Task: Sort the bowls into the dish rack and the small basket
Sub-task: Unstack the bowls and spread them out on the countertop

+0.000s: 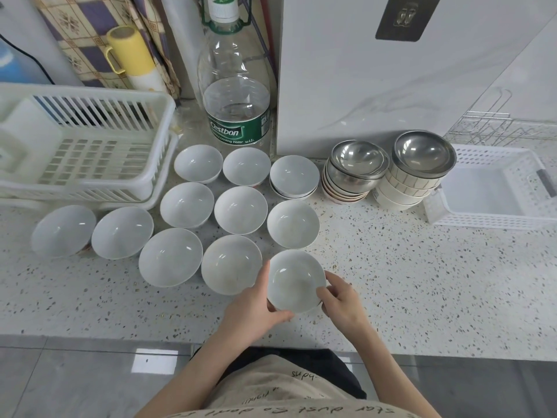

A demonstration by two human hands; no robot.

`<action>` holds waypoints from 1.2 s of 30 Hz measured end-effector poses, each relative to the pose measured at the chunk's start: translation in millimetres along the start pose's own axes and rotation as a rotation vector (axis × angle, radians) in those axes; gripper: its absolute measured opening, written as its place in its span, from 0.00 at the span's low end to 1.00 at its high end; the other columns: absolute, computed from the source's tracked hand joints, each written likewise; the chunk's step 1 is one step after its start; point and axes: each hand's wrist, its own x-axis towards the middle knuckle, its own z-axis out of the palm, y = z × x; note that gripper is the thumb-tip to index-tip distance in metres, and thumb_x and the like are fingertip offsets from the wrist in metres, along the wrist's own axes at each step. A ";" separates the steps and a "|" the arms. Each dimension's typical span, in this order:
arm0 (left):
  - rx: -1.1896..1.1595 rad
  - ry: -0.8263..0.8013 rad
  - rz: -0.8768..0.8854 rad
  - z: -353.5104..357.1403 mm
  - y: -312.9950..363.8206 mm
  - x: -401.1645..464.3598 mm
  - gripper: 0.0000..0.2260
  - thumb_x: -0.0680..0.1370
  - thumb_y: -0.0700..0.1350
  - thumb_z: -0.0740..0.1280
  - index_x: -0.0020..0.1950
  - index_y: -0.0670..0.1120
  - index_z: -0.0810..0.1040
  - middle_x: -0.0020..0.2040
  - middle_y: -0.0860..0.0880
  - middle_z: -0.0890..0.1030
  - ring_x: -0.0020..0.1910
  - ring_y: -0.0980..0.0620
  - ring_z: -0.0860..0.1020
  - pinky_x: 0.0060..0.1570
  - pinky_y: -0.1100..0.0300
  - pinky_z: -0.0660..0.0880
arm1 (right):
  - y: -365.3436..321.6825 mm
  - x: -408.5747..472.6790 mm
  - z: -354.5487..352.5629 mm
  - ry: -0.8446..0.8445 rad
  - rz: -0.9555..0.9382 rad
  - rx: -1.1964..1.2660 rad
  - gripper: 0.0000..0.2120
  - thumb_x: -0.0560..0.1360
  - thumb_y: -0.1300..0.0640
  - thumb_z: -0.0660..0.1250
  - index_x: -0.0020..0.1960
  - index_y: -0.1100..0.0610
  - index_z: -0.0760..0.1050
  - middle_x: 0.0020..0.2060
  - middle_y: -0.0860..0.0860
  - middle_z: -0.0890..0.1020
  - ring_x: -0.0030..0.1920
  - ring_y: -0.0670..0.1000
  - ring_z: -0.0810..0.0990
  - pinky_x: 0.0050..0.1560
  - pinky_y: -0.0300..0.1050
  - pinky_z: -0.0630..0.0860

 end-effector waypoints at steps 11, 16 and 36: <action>0.092 -0.009 -0.036 -0.3 -3.7 2.6 0.49 0.69 0.61 0.74 0.78 0.62 0.41 0.43 0.54 0.82 0.43 0.57 0.81 0.46 0.53 0.80 | -1.2 4.2 -3.1 -0.058 -0.001 0.039 0.16 0.74 0.58 0.62 0.56 0.40 0.77 0.23 0.46 0.72 0.27 0.49 0.67 0.28 0.40 0.68; 0.182 -0.013 -0.053 -2.4 -3.4 2.9 0.49 0.70 0.64 0.71 0.79 0.59 0.40 0.41 0.54 0.79 0.43 0.54 0.80 0.41 0.56 0.77 | -5.2 8.0 -4.8 -0.103 0.021 -0.010 0.17 0.74 0.58 0.62 0.58 0.41 0.76 0.24 0.43 0.75 0.27 0.46 0.69 0.29 0.38 0.69; -0.230 0.208 0.007 -78.9 50.9 96.5 0.21 0.79 0.54 0.64 0.71 0.49 0.69 0.36 0.54 0.85 0.26 0.65 0.75 0.40 0.56 0.73 | -55.6 55.0 -35.8 0.204 0.006 0.137 0.14 0.73 0.43 0.63 0.52 0.48 0.81 0.30 0.47 0.83 0.27 0.39 0.73 0.36 0.44 0.72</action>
